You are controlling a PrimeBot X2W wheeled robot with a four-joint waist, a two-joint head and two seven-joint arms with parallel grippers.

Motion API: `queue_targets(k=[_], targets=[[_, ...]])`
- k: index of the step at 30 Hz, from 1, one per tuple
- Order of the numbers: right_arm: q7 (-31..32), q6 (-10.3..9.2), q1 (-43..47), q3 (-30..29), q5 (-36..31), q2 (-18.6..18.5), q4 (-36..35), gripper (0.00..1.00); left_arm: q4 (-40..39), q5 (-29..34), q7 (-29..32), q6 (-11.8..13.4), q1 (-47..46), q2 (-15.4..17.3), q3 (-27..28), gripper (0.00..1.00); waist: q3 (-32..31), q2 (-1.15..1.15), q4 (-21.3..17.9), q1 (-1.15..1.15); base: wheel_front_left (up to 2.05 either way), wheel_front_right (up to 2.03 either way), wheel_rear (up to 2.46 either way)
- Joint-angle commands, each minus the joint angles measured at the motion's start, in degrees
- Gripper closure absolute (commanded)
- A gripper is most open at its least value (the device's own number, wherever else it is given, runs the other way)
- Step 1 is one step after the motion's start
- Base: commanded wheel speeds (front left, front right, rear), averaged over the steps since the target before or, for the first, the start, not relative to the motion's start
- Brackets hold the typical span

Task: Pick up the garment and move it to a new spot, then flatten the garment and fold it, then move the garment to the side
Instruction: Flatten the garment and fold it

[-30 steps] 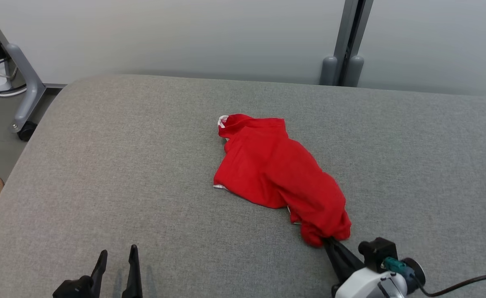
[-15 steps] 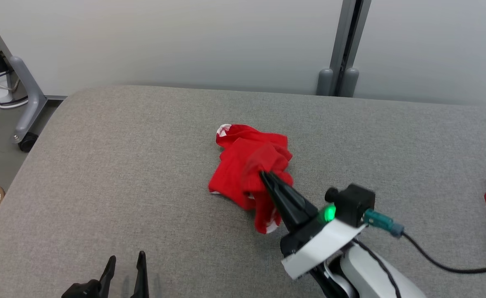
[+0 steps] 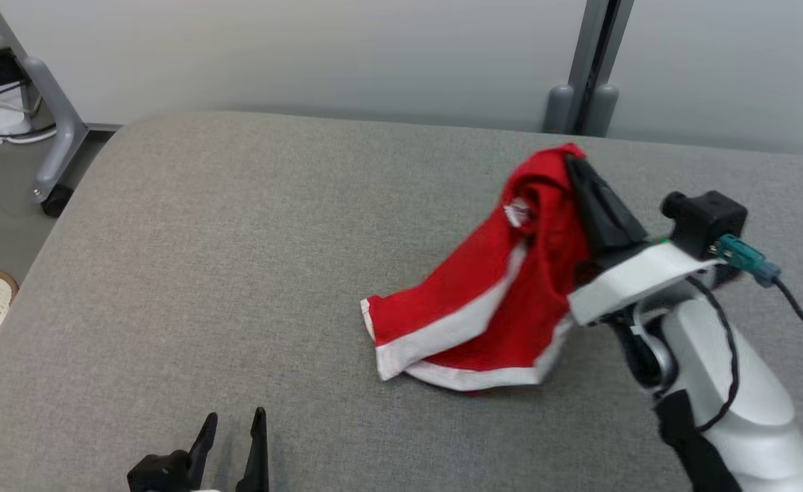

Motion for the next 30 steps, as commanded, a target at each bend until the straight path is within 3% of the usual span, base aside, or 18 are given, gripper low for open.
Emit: queue_targets(k=[1, 2, 3, 7, 12, 21, 30], targets=[[-0.01, -0.01, -0.12, -2.88, -2.58, -1.98, 3.8, 1.0, 0.09, -0.08, -0.09, -0.06, -1.41, 0.22, -0.21, 0.0, 1.15, 0.0, 0.62, 0.0, 0.0, 0.0, 0.0], [-0.01, -0.01, 0.06, -5.5, -4.54, -2.78, 7.74, 0.59, 0.15, -0.07, -0.09, -0.11, -1.7, 0.23, -0.5, 0.0, 1.54, 0.0, 0.82, 0.0, 0.0, 0.0, 0.0], [-0.02, 0.0, -0.26, -8.48, -6.24, -3.33, 10.41, 0.0, 0.23, -0.05, -0.09, -0.13, -2.01, 0.22, -0.69, 0.0, 1.92, 0.0, 1.02, 0.0, 0.0, 0.0, 0.0], [0.0, 0.01, -0.31, -17.84, -12.65, -5.47, 16.99, 0.0, 0.09, 0.13, -0.09, 0.03, -2.96, 0.23, -1.2, 0.0, 2.73, 0.0, 1.28, 0.0, 0.0, 0.0, 0.0], [0.0, -0.01, 2.23, -24.25, -15.47, -5.08, 15.75, 0.0, -0.4, 0.69, -0.09, 0.02, -3.47, 0.22, -1.0, 0.0, 2.87, 0.0, 0.13, 0.0, 0.0, 0.0, 0.0], [0.0, 0.0, 9.95, -21.14, -16.29, -2.77, 11.66, 0.0, -0.62, 0.09, -0.09, -0.1, -4.04, 0.24, -2.14, 0.0, 2.21, 0.0, -1.88, 0.0, 0.0, 0.0, 0.0], [0.0, -0.01, 16.63, -14.62, -13.41, -1.36, 14.56, 0.0, -1.09, -0.05, -0.09, -0.23, -4.51, 0.23, -2.63, 0.0, 3.0, 0.0, -2.05, 0.0, 0.0, 0.0, 0.0]])
